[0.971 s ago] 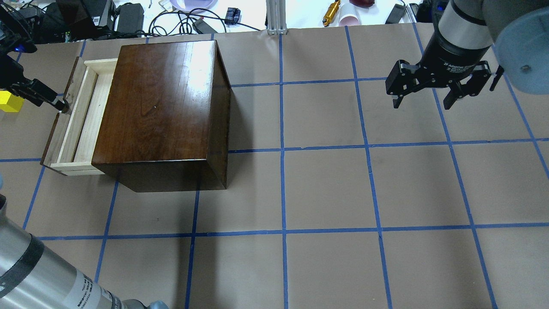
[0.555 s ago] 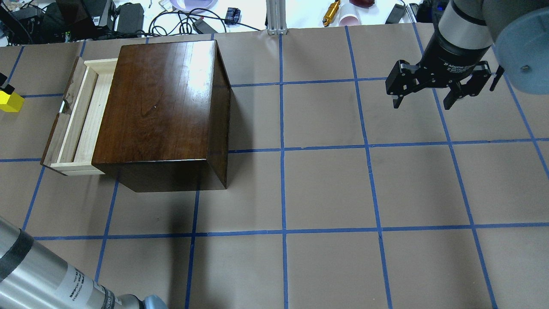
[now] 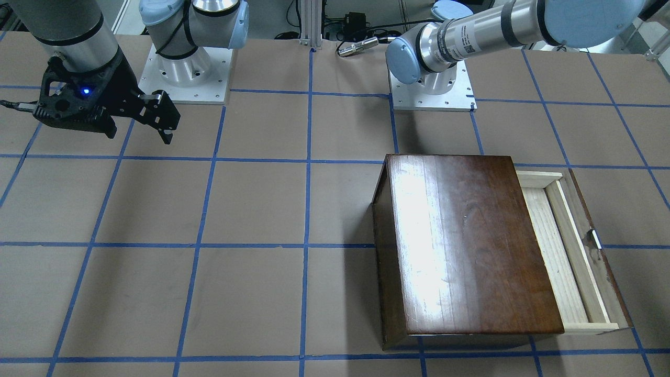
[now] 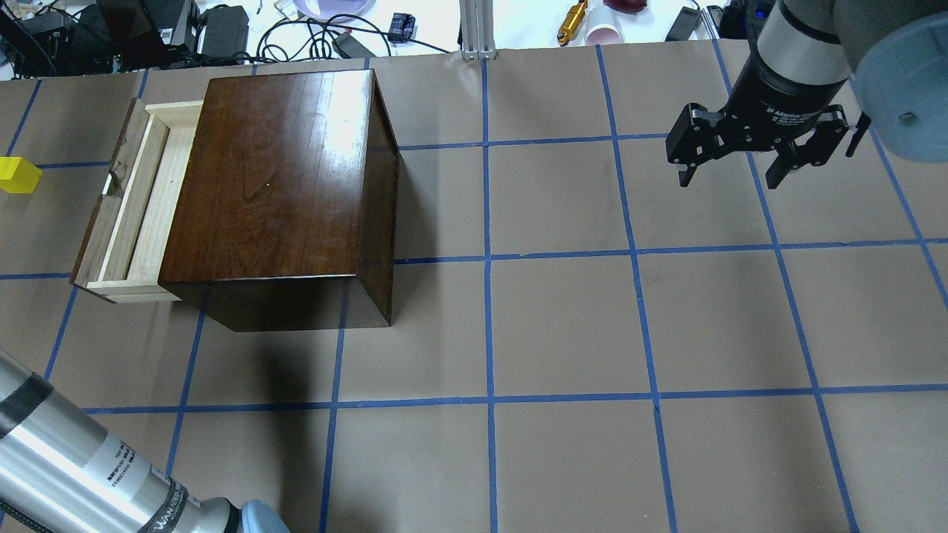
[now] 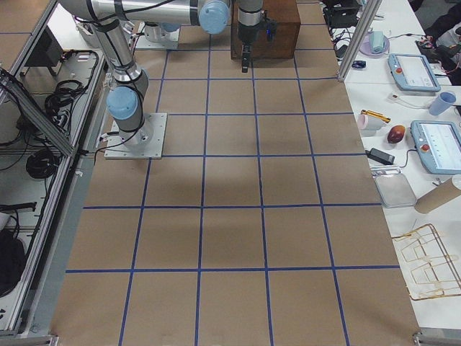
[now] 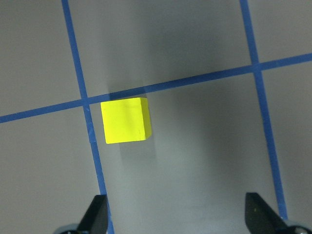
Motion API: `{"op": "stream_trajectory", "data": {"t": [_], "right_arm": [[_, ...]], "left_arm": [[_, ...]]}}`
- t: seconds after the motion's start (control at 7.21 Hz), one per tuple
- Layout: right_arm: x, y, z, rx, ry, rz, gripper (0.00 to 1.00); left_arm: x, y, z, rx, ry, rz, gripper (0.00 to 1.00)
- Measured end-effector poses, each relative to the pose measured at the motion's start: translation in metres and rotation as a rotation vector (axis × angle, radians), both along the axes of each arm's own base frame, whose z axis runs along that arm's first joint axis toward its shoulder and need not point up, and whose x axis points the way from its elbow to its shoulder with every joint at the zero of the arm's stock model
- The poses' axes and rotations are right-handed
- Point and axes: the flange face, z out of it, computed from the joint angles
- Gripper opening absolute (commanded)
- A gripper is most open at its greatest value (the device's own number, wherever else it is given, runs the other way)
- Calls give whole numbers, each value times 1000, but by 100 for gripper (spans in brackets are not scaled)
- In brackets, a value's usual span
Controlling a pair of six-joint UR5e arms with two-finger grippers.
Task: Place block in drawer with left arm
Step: 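Release the handle and move the left gripper over the yellow cube, then lower the left gripper and grasp the yellow cube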
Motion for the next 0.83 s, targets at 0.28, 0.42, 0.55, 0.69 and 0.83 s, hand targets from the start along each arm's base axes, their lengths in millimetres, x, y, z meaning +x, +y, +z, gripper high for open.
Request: {"op": "stream_trajectory", "data": {"t": [0.28, 0.42, 0.55, 0.69, 0.83], "right_arm": [[0, 0, 0, 0, 0, 0, 100], [0, 0, 0, 0, 0, 0, 100], [0, 0, 0, 0, 0, 0, 100], [0, 0, 0, 0, 0, 0, 100], [0, 0, 0, 0, 0, 0, 100]], "left_arm": [[19, -20, -46, -34, -22, 13, 100], [25, -26, -63, -41, -27, 20, 100], [29, -30, -77, -42, -26, 28, 100], [33, -34, -90, -40, -26, 33, 100], [37, -37, -99, -39, -27, 36, 100]]}}
